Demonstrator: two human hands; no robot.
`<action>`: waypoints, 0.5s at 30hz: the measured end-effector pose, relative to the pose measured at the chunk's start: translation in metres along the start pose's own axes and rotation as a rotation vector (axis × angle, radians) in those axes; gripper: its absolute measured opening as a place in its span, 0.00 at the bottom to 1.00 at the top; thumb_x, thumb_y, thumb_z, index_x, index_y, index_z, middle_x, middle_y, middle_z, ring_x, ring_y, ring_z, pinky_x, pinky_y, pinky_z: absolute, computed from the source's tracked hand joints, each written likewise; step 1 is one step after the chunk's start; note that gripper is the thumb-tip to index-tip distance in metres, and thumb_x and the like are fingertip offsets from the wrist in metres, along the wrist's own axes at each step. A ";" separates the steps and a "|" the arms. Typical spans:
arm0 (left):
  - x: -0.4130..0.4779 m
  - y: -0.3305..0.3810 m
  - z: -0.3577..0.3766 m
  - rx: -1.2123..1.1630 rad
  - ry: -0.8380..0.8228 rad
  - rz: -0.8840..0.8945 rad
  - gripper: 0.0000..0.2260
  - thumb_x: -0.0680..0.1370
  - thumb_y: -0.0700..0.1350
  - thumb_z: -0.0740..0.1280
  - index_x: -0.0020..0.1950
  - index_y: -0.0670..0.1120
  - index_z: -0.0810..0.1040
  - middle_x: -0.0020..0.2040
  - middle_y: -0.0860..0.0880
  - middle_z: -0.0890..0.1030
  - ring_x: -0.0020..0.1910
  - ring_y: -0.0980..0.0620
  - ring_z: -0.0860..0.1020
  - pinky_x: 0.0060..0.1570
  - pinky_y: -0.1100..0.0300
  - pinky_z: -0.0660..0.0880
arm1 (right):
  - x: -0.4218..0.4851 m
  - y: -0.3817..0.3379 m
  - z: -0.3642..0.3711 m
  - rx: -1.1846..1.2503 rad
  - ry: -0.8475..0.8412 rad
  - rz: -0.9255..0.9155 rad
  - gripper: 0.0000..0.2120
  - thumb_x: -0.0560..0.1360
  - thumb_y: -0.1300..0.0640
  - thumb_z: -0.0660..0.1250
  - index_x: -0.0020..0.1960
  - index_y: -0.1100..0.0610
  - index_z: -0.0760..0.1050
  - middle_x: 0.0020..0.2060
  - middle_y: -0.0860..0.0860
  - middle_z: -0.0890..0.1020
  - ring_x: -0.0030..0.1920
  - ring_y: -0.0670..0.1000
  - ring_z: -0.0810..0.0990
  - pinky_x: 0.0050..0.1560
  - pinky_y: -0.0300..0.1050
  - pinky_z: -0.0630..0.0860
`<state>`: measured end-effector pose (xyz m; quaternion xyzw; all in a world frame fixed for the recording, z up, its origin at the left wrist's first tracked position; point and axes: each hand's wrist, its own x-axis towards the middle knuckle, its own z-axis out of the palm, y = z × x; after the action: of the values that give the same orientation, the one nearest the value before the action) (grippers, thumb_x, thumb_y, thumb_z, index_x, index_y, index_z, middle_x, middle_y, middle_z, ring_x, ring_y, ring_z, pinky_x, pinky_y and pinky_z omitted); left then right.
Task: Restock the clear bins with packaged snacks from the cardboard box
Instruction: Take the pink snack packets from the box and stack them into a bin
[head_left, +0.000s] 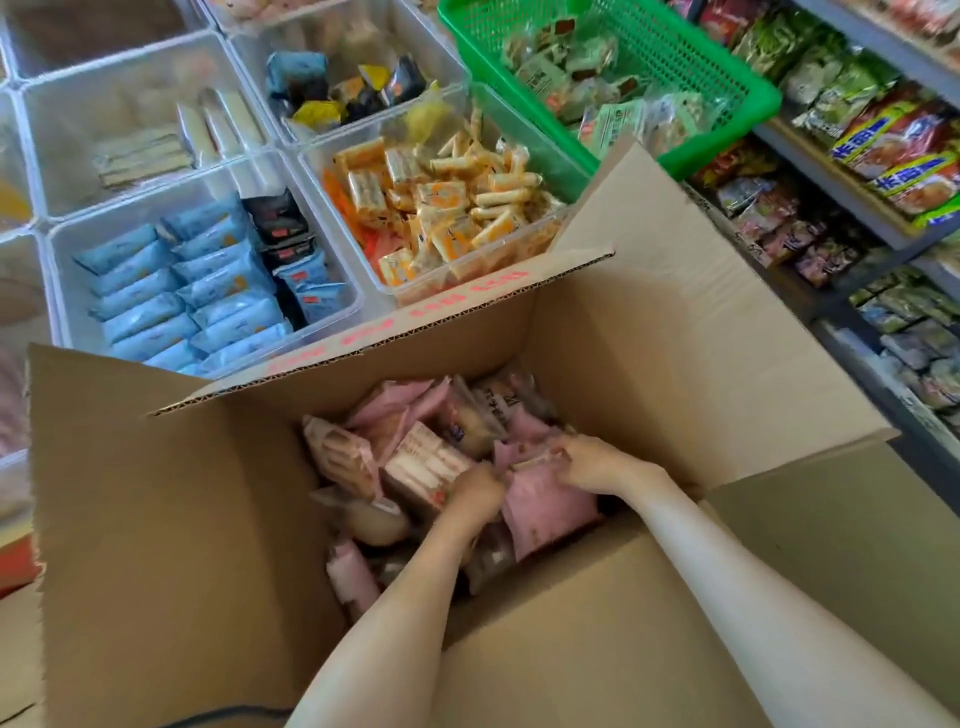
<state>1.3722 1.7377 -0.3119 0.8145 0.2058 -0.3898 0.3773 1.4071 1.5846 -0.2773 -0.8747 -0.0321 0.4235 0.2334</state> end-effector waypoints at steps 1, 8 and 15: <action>0.000 0.004 -0.002 -0.012 0.005 0.014 0.12 0.82 0.50 0.56 0.49 0.46 0.75 0.52 0.43 0.80 0.50 0.46 0.78 0.49 0.56 0.74 | 0.000 -0.001 -0.001 0.053 -0.012 0.004 0.21 0.78 0.62 0.59 0.71 0.55 0.67 0.69 0.55 0.70 0.68 0.51 0.68 0.63 0.37 0.62; -0.035 0.032 -0.016 -0.129 0.121 0.165 0.13 0.82 0.49 0.56 0.55 0.45 0.77 0.47 0.48 0.77 0.48 0.50 0.75 0.48 0.59 0.71 | -0.012 -0.020 0.007 0.139 0.001 -0.034 0.50 0.61 0.40 0.70 0.77 0.50 0.52 0.71 0.54 0.64 0.70 0.55 0.65 0.68 0.53 0.67; -0.098 0.024 -0.025 -0.372 0.449 0.402 0.14 0.72 0.44 0.60 0.33 0.38 0.80 0.36 0.46 0.80 0.41 0.51 0.77 0.45 0.58 0.72 | -0.087 -0.059 0.040 0.254 0.409 -0.165 0.18 0.73 0.41 0.59 0.61 0.44 0.62 0.52 0.50 0.81 0.50 0.53 0.80 0.55 0.58 0.76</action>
<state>1.3391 1.7377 -0.2137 0.8215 0.1865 -0.0746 0.5337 1.3293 1.6301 -0.2100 -0.9003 -0.0022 0.2178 0.3767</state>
